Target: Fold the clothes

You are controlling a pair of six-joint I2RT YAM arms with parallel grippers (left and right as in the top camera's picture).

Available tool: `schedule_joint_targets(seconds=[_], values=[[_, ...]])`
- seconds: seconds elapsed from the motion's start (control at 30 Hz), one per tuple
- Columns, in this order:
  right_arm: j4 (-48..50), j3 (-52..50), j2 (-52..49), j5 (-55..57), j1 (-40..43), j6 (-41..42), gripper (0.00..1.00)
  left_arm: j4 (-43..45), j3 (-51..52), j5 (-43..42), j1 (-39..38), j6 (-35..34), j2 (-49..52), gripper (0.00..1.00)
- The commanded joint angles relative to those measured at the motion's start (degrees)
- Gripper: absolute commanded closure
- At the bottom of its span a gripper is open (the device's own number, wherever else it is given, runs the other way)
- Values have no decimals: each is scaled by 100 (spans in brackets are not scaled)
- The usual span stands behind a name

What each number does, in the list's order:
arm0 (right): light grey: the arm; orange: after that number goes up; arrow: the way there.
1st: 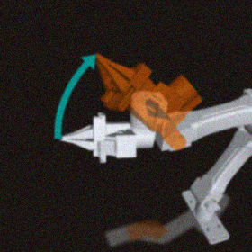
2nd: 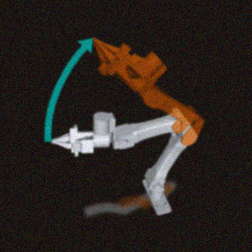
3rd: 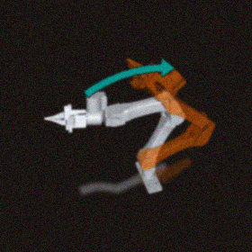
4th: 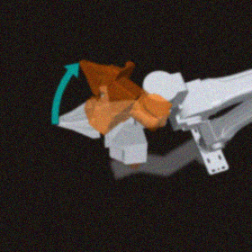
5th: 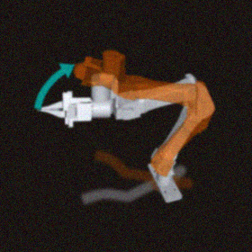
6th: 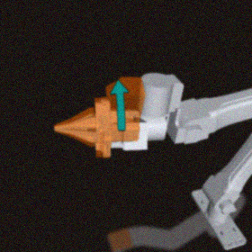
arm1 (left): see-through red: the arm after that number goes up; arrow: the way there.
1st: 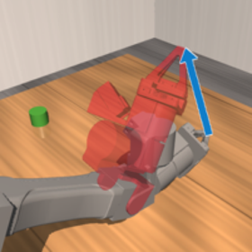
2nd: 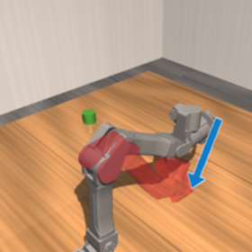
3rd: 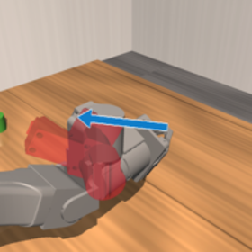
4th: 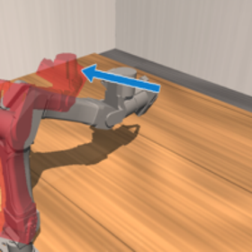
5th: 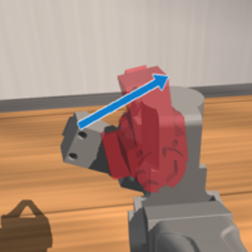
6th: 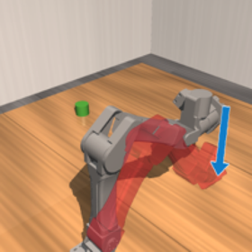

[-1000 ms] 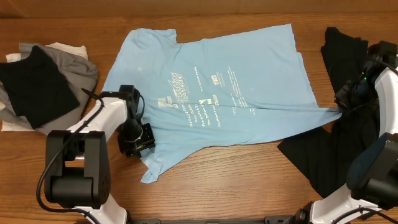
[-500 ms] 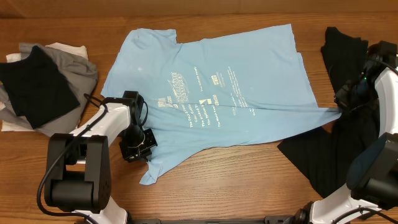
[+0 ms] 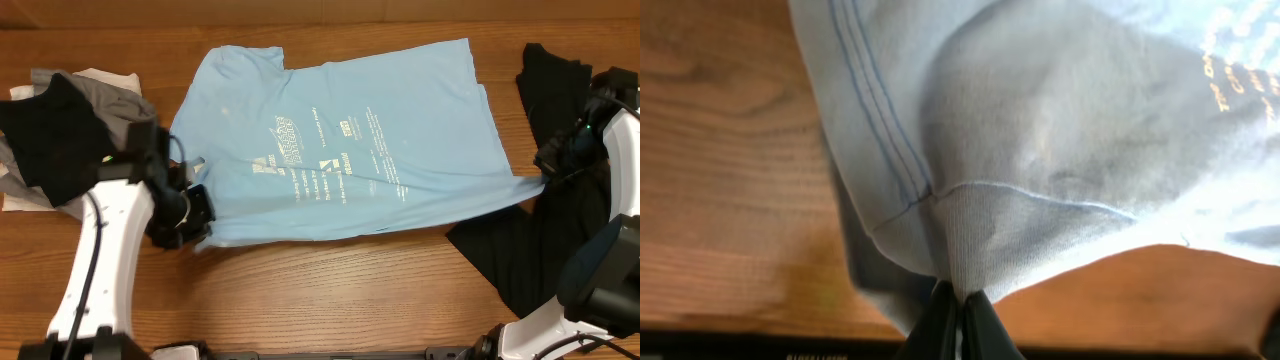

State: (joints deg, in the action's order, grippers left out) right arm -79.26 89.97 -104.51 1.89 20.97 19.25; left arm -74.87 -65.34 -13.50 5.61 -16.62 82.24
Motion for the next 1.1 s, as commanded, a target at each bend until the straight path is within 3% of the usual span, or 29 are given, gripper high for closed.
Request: schedule_joint_targets(seconds=[0.0, 0.17, 0.53, 0.7, 1.07], values=[[-61, -2, 581, -72, 13, -15, 96, -243, -61, -361, 170, 516, -284, 96], [-323, -2, 901, -48, 118, -63, 96, -807, -61, -898, 197, 922, -435, 96], [-573, -2, 1187, -57, 380, -225, 96, -994, -61, -898, 761, 933, -1189, 96], [-372, -2, 1182, -52, 129, -282, 96, -595, -13, -896, 761, 732, -1174, 96], [581, -2, 914, -212, -105, -278, 96, 1478, 0, -732, 748, -59, -621, 94]])
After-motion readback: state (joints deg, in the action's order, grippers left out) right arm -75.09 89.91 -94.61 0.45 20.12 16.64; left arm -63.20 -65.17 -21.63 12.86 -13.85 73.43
